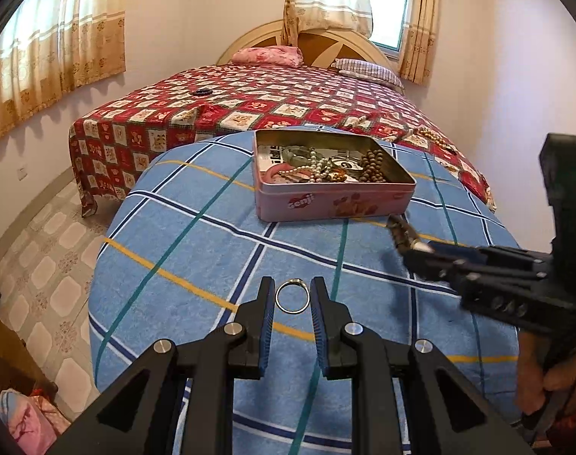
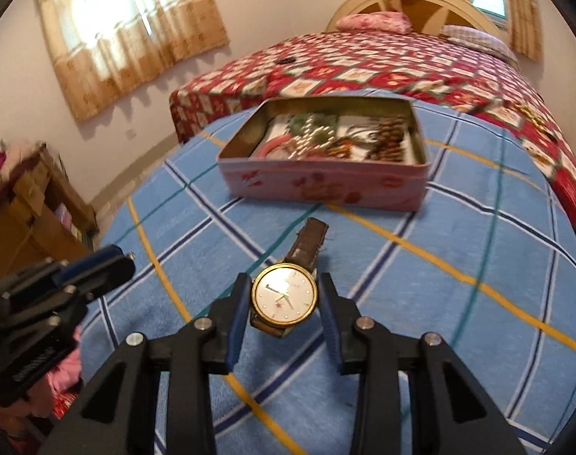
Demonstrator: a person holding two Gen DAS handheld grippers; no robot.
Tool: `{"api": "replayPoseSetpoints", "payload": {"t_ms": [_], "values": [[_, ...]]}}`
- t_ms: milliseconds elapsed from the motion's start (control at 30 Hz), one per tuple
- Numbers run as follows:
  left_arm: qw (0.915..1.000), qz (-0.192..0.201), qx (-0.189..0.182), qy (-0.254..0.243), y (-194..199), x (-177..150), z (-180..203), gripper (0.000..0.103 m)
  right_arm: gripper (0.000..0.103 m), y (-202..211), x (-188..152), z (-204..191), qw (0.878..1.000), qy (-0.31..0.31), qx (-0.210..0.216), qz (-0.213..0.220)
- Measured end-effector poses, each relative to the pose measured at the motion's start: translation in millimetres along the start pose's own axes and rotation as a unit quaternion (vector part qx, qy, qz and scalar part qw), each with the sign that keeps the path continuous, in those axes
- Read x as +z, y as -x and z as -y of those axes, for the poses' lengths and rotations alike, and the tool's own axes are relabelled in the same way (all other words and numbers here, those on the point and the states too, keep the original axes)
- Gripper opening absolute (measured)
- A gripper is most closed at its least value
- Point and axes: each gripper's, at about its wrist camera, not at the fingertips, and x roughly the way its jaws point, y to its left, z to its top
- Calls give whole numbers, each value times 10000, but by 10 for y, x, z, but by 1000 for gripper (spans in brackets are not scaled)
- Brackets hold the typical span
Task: Organize jewelry
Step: 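Carry the silver ring and gold watch over the pink tin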
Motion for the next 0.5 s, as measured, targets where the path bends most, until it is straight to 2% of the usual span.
{"api": "replayPoseSetpoints", "payload": {"t_ms": [500], "values": [[9996,91,-239,-96,-40,144,173,19,38,237,184,224,9980,-321,-181,515]]}}
